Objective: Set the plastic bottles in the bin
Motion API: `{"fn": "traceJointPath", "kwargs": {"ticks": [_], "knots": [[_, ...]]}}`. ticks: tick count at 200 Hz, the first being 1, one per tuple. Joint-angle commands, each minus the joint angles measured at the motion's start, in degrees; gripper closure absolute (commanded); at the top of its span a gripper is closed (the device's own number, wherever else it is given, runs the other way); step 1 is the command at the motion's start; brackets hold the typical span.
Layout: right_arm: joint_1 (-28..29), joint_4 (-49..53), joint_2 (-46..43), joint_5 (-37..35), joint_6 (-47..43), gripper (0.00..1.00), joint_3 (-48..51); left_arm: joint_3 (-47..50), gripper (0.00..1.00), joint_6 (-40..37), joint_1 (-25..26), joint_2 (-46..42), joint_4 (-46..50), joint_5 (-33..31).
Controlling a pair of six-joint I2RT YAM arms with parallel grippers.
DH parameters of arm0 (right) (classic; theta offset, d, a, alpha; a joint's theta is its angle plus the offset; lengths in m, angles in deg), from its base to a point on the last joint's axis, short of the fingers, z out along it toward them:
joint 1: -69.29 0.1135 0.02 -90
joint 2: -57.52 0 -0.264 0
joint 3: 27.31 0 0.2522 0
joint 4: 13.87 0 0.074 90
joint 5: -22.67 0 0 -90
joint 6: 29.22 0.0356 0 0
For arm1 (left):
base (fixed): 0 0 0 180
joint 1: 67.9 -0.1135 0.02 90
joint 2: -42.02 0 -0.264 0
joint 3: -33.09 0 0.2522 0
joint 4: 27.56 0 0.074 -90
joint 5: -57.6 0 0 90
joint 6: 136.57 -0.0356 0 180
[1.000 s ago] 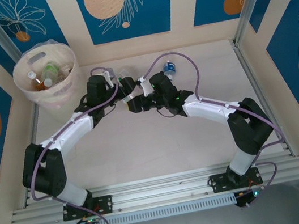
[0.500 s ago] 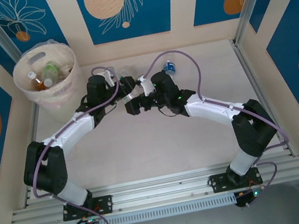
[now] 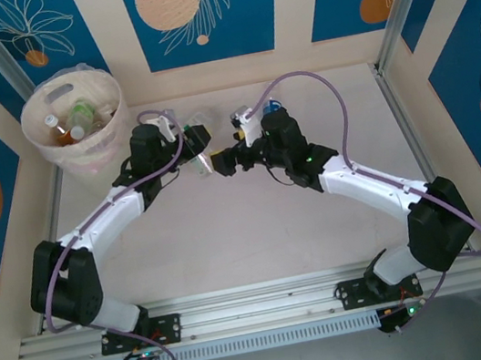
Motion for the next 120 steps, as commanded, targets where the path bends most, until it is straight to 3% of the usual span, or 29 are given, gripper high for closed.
{"fn": "traceJointPath", "kwargs": {"ticks": [1,41,71,103,120], "knots": [[-3.29,-0.77,-3.45,-6.21,6.76,0.00,2.24,0.24,0.74,-1.77,-0.82,-2.72,1.37,-1.48],[-9.01,-6.40,-10.75,-5.83,15.61,0.00,10.79,0.88,1.00,-3.55,-1.20,-4.81,2.99,-1.83],[-12.94,-12.10,-14.25,-2.79,21.22,0.00,17.29,-0.51,1.00,-6.47,-1.64,-7.22,5.30,-1.82],[-13.60,-22.98,-16.42,0.52,19.62,0.00,23.55,-4.08,1.00,-4.87,-5.01,-10.63,4.62,4.56],[-13.61,-24.01,-16.63,2.60,17.82,0.00,23.68,-6.57,1.00,-8.00,-5.40,-12.78,5.67,3.31]]}}
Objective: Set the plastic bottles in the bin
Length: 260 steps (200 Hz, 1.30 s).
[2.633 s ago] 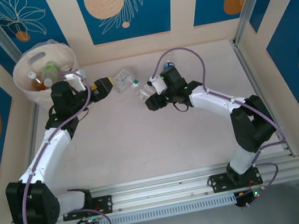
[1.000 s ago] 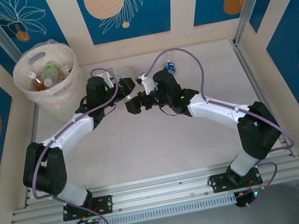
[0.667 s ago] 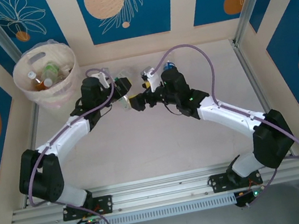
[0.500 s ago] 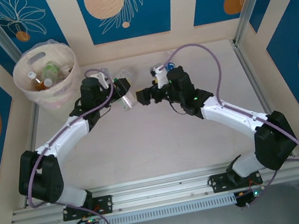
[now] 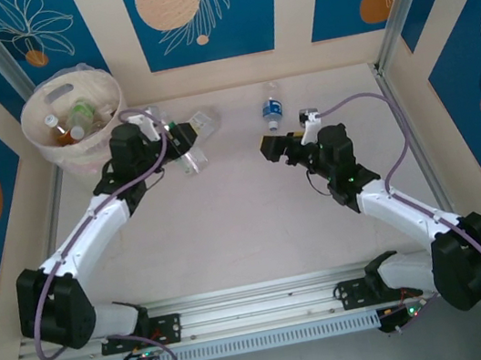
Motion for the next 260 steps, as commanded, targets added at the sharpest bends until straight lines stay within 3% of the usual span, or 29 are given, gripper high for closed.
{"fn": "traceJointPath", "kwargs": {"ticks": [1,21,56,76,104,138,163,225,260], "knots": [[-0.06,-8.13,-1.57,4.00,-0.70,0.00,0.54,-5.48,1.00,-3.84,-1.68,-4.54,-0.26,1.76],[0.32,-9.87,-1.49,6.18,-2.52,0.01,0.43,-10.05,1.00,-10.60,-1.70,-6.48,5.22,-3.24],[2.12,-19.27,-0.79,3.32,-4.68,0.00,3.86,-14.53,1.00,-18.68,-1.81,-10.17,9.69,-19.59],[2.44,-19.05,0.17,2.82,-4.35,0.00,3.36,-16.07,1.00,-22.87,-1.78,-11.52,9.86,-26.13],[2.94,-19.38,1.67,4.12,-4.01,0.01,2.24,-18.41,1.00,-30.44,-2.63,-10.89,9.66,-40.29],[3.76,-18.21,3.15,6.61,-4.89,0.01,0.32,-20.84,1.00,-38.38,-5.62,-8.97,7.81,-48.36],[4.38,-15.85,3.69,7.54,-5.63,0.00,-1.09,-23.31,1.00,-40.31,-11.22,-5.97,8.86,-49.04],[5.42,-13.51,2.91,5.31,-6.34,0.00,-1.64,-26.53,0.98,-64.47,-18.72,5.51,0.54,-43.44],[5.77,-11.91,3.25,4.62,-6.19,0.00,-2.44,-29.03,1.00,-65.99,-22.97,11.20,1.31,-41.39]]}}
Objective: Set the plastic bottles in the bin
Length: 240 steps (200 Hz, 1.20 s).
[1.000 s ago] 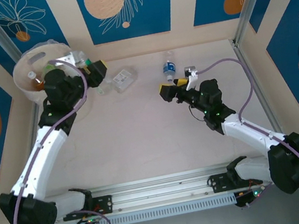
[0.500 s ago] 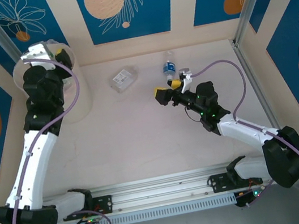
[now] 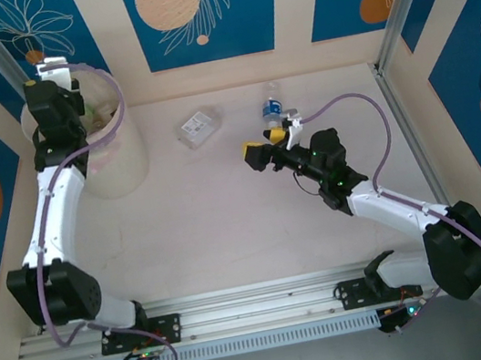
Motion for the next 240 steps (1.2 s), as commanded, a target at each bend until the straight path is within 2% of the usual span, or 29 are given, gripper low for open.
{"fn": "traceJointPath", "kwargs": {"ticks": [1,24,48,88,116,149,164,175,182,209,240], "knots": [[0.57,1.11,-0.37,-1.42,-1.14,0.01,-2.34,-3.25,1.00,-5.09,-3.17,2.45,-2.44,2.49],[0.80,2.44,-0.14,-1.45,-1.38,0.00,-3.20,-3.42,1.00,-5.45,-5.49,5.16,-2.48,7.19],[0.99,3.78,0.17,-1.45,-1.90,0.00,-3.92,-4.79,1.00,-9.26,-6.95,8.18,-1.92,11.94],[1.17,4.05,0.99,-1.56,-2.14,0.00,-4.00,-10.55,0.95,-15.71,-7.68,13.30,2.68,14.99],[1.28,4.63,1.83,-0.92,-2.30,0.00,-4.70,-13.24,0.84,-21.05,-7.68,16.35,3.75,15.54],[1.55,5.43,2.49,-0.51,-2.78,0.00,-5.64,-16.15,0.77,-29.92,-7.58,20.65,3.19,15.64],[1.64,5.80,2.71,-0.53,-2.97,0.01,-5.85,-17.87,0.64,-31.77,-7.55,21.78,4.32,16.41],[1.72,5.95,2.80,-0.70,-2.98,0.00,-5.95,-19.00,0.37,-30.58,-7.62,22.02,5.13,16.42],[1.77,6.02,2.86,-0.77,-3.06,0.01,-6.10,-20.68,0.28,-29.19,-7.68,22.04,6.91,16.54],[1.95,6.28,3.14,-0.80,-3.33,0.01,-6.45,-25.40,0.14,-23.63,-7.76,21.60,11.78,18.86],[2.08,7.27,3.39,-0.10,-3.74,0.00,-7.09,-28.04,0.06,-18.56,-7.68,20.78,15.43,19.65]]}}
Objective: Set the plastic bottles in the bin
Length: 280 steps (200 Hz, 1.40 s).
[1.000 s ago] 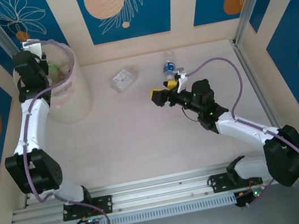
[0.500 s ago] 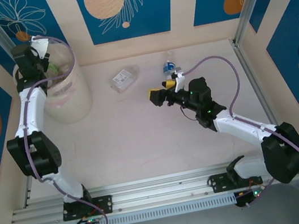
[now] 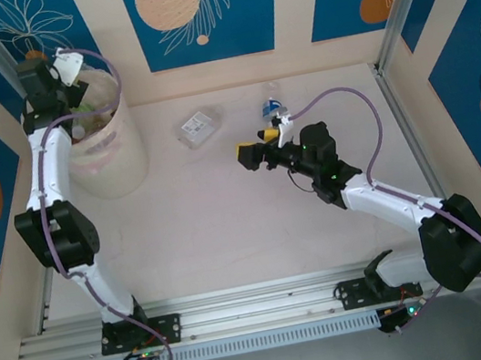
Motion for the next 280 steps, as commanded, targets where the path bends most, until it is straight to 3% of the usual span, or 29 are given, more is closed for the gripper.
{"fn": "traceJointPath", "kwargs": {"ticks": [1,49,72,87,114,145,188,236,280], "knots": [[0.61,0.62,0.37,0.06,-1.51,0.00,-2.06,-2.91,0.05,5.20,-0.80,-2.25,3.68,2.12],[0.70,0.98,0.66,0.37,-1.74,0.01,-2.54,-1.28,0.00,15.02,-0.84,-4.86,9.96,11.93],[0.79,1.64,0.83,0.64,-1.91,0.00,-2.99,1.67,0.00,20.92,-0.84,-5.38,8.78,13.52],[0.83,1.60,0.88,0.71,-1.91,0.00,-3.01,2.93,0.00,26.37,-0.78,-5.35,8.24,11.13],[0.92,2.29,0.97,0.72,-2.18,0.00,-2.92,1.49,0.00,38.43,-0.89,-5.73,12.68,1.09],[0.87,1.99,1.63,1.19,-2.92,0.01,-3.07,1.57,0.00,45.57,-0.99,-4.92,17.37,4.05],[0.92,2.82,1.48,2.14,-3.73,0.00,-3.00,-1.84,0.00,53.38,-1.28,-0.44,24.98,-2.40],[0.89,3.81,-0.48,-0.22,-5.07,0.00,-1.87,-7.12,0.00,59.84,-1.20,-3.64,29.28,7.03],[-2.46,15.11,2.31,-7.80,-1.89,0.00,-7.22,-0.51,0.00,63.80,0.73,-12.82,22.96,17.04]]}}
